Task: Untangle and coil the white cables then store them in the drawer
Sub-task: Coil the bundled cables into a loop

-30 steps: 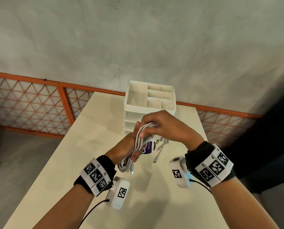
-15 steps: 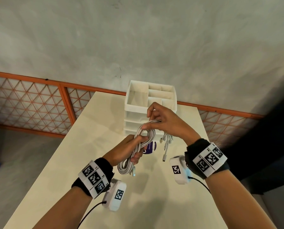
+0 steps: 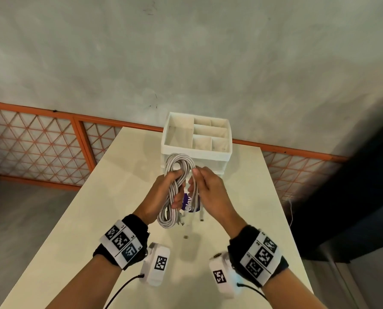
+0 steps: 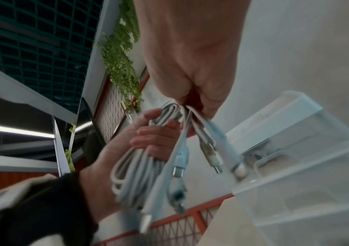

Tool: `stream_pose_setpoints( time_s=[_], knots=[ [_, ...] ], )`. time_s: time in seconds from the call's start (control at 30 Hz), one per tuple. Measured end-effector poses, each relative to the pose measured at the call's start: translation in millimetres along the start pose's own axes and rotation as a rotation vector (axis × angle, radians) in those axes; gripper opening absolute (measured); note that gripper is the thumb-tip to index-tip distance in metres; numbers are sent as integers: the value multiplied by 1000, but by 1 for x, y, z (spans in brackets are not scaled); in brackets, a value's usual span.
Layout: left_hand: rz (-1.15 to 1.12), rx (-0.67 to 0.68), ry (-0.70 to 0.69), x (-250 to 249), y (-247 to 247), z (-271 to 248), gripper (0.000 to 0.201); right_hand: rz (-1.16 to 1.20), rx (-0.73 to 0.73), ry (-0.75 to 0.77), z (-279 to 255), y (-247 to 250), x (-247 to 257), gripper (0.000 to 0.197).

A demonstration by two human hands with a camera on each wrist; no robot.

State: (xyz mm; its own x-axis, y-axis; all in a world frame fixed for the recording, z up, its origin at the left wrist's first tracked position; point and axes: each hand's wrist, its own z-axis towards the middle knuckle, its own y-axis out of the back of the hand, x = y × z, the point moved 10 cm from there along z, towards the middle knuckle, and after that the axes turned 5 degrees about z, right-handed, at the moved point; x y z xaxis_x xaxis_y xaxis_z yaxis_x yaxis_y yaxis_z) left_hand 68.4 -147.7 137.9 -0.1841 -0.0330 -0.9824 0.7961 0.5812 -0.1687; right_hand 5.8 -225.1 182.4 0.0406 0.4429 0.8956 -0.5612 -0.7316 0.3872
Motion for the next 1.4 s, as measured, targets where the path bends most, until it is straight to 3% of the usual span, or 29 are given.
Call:
stream_pose_setpoints(
  time_s=[0.17,0.27,0.37,0.53,0.87,0.97,1.07,1.2,1.4],
  knots=[
    [186,-14,-64,-5,-2,-5,56,-226,186,70,1,-15,8,29],
    [211,38,-65,0,-6,-6,52,-319,302,92,2,-16,13,24],
    [209,92,-76,0,-12,-5,44,-354,283,124,6,-11,25,19],
    [275,216,-26,-2,-13,-6,48,-313,239,151,4,-7,39,12],
    [132,253,98,1,-13,-9,42,-722,343,337,3,-21,48,15],
    [112,267,113,1,-14,-10,41,-679,315,328,4,-17,52,17],
    [117,260,93,-1,-14,-8,36,-426,265,194,8,-4,48,18],
    [196,248,64,0,-14,-4,23,-115,231,-2,9,4,32,49],
    [362,252,0,-11,-10,-3,27,-24,226,-26,13,0,24,39]
  ],
)
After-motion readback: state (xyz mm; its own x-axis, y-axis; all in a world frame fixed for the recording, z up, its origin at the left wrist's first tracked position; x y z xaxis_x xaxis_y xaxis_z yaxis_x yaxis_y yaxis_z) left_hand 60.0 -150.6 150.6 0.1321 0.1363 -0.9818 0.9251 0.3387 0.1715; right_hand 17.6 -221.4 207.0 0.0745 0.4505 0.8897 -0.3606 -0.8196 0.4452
